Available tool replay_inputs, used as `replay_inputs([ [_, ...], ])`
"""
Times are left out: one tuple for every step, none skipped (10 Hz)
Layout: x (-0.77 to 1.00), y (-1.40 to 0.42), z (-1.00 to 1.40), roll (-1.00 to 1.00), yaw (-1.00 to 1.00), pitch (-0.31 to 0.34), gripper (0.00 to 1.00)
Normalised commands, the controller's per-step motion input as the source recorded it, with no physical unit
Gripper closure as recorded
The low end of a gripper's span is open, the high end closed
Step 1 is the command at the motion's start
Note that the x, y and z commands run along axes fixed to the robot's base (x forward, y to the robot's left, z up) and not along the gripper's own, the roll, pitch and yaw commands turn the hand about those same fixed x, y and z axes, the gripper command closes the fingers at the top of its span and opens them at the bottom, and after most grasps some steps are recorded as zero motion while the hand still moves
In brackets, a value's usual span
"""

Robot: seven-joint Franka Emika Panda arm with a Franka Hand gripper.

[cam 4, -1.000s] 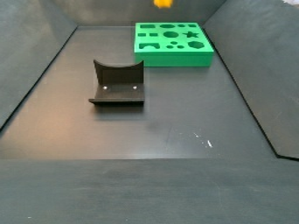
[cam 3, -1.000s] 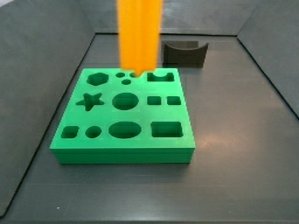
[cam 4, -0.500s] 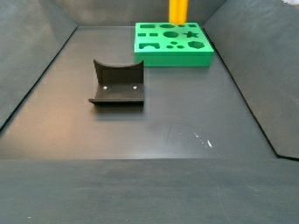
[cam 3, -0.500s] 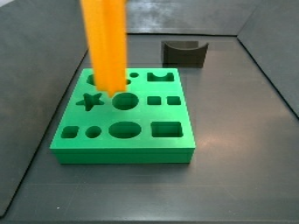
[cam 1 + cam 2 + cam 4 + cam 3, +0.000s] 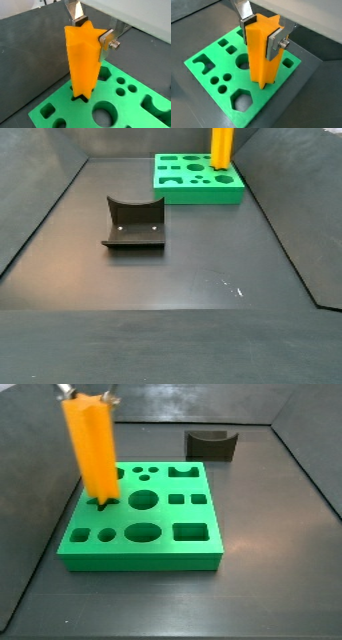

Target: Insert the star object.

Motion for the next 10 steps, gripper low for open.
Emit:
replay_inputs([
  [-0.25,-0.12,-0.14,-0.09,0.13,-0.051,1.00],
  [-0.02,-0.09,-0.23,-0.09,0.12,-0.033,1.00],
  [0.19,0.00,-0.29,-0.02,0.10,0.000,1.00],
  [0.45,-0.07,-0.31,-0.01,0.00,0.030,1.00],
  [0.36,-0.07,-0.32,-0.03,0.00,0.000,1.00],
  [0.27,-0.01,-0.33,-0.02,0.00,0.000,1.00],
  [0.08,0.00,-0.28,-0.02,-0.01,0.000,1.00],
  [0.01,0.00,-0.29,-0.03,-0.20,0.000,1.00],
  [0.00,0.02,-0.31,0.00,-0.17,0.000,1.00],
  [0.00,0.07,-0.36,0.00,-0.04,-0.004,1.00],
])
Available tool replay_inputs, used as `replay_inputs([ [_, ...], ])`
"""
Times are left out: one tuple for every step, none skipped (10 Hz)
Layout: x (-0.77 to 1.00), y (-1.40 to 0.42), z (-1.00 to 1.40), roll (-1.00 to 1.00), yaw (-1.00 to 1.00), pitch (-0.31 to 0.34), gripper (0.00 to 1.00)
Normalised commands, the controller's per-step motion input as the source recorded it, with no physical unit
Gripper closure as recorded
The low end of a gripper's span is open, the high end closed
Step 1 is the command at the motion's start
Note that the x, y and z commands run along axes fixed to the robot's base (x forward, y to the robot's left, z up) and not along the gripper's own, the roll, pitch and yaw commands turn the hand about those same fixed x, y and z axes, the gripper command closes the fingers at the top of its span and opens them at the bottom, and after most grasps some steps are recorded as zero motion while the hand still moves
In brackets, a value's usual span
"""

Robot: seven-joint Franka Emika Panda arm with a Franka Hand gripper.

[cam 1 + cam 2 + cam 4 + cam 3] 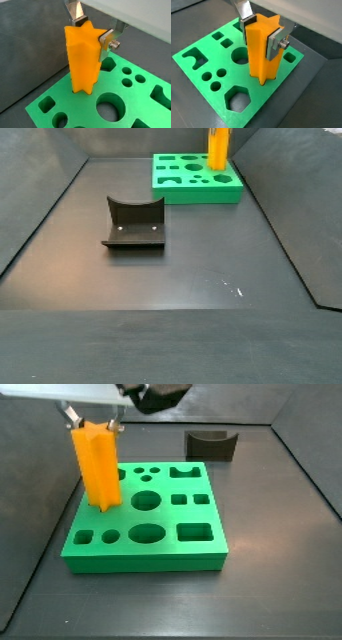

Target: Insert the star object.

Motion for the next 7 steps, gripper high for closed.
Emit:
replay_inputs([
  [0.00,0.12,-0.46,0.00,0.00,-0.034,1.00],
  [0.00,0.15,-0.45,0.00,0.00,0.000,1.00],
  [0.08,0.14,-0.39,0.00,0.00,0.000,1.00],
  [0.02,0.13,-0.36,0.00,0.00,0.000,1.00],
  [0.00,0.09,-0.35,0.00,0.00,0.000,1.00],
  [0.00,0.14,-0.49,-0.03,0.00,-0.096,1.00],
  [-0.17,0.01,-0.37,-0.11,-0.09,-0.226,1.00],
])
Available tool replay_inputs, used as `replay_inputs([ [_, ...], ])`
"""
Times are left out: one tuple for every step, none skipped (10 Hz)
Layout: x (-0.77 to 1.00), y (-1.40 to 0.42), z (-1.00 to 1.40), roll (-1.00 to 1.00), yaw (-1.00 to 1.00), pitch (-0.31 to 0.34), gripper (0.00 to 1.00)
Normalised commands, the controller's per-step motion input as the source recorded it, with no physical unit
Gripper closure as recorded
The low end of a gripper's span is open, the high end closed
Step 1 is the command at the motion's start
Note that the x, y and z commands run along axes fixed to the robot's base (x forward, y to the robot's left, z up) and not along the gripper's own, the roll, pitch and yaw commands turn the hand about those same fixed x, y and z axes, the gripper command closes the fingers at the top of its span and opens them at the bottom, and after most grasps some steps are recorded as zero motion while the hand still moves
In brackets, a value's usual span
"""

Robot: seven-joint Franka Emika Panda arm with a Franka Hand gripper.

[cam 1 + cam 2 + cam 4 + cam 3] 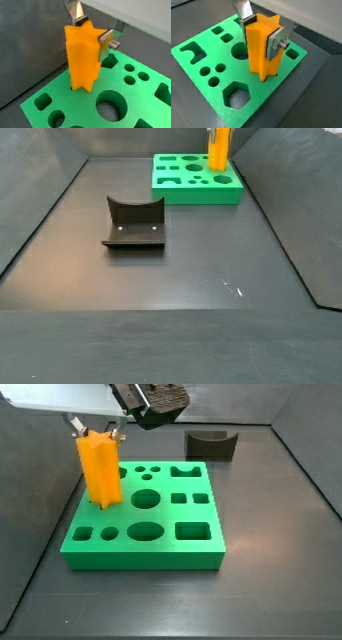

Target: Insert the star object.

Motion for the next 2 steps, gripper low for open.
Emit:
replay_inputs([
  [0.00,0.02,-0.08,-0.05,0.00,-0.070,1.00],
  [0.00,0.00,0.00,0.00,0.00,0.000,1.00],
])
